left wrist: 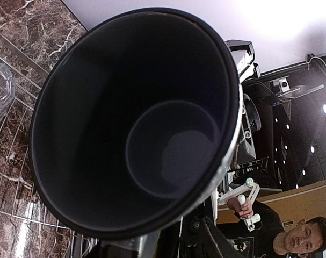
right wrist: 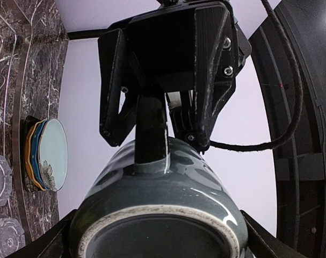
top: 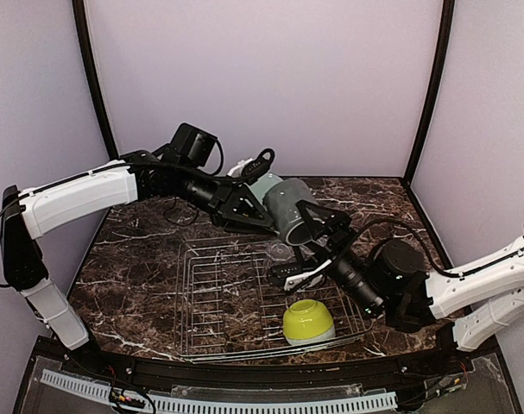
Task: Unload the mixed dishes from the dish rack
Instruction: Pass from the right arm to the left
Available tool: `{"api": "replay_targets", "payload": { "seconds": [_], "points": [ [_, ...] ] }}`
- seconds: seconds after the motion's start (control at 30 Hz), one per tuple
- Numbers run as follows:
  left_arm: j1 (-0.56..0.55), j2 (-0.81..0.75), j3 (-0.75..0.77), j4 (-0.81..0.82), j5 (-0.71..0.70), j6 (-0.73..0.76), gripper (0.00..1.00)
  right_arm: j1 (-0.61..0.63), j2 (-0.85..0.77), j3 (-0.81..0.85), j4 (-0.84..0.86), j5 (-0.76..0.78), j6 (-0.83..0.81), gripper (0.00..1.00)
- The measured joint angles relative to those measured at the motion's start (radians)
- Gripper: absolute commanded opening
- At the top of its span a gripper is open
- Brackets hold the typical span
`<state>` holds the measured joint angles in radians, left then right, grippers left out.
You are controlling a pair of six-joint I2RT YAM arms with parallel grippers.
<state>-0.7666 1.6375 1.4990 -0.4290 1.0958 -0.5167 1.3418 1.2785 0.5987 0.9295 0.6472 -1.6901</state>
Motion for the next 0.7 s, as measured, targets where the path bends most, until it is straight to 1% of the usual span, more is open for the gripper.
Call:
{"api": "replay_targets", "payload": {
  "seconds": [0.03,0.1,0.13,0.17,0.2,0.37,0.43,0.47,0.63,0.7],
  "points": [
    [0.0,0.004,0.001,0.0,0.001,-0.002,0.42,0.002,0.001,-0.003,0.003,-0.001,-0.005,0.41],
    [0.0,0.009,0.002,0.0,0.003,-0.007,0.34,0.005,0.003,-0.007,0.013,-0.003,-0.011,0.41],
    [0.0,0.011,0.003,0.0,0.004,-0.008,0.28,0.006,0.003,-0.009,0.018,-0.003,-0.013,0.42],
    [0.0,0.012,0.004,0.0,0.005,-0.013,0.25,0.007,0.003,-0.009,0.023,-0.004,-0.016,0.42],
    [0.0,0.013,0.004,0.0,0.006,-0.017,0.2,0.008,0.003,-0.01,0.029,-0.005,-0.018,0.43],
    [0.01,0.014,0.005,-0.042,0.079,-0.135,0.04,0.013,0.006,-0.017,0.072,-0.037,-0.11,0.49],
    [0.012,0.014,0.005,-0.041,0.094,-0.142,0.01,0.016,0.007,-0.018,0.081,-0.042,-0.112,0.57],
    [0.011,0.014,0.005,-0.037,0.093,-0.143,0.01,0.017,0.007,-0.019,0.084,-0.041,-0.112,0.61],
    [0.011,0.014,0.002,-0.016,0.093,-0.152,0.01,0.017,0.007,-0.023,0.092,-0.041,-0.113,0.89],
    [0.011,0.014,-0.001,-0.003,0.092,-0.158,0.01,0.017,0.008,-0.025,0.099,-0.041,-0.117,0.97]
  ]
}}
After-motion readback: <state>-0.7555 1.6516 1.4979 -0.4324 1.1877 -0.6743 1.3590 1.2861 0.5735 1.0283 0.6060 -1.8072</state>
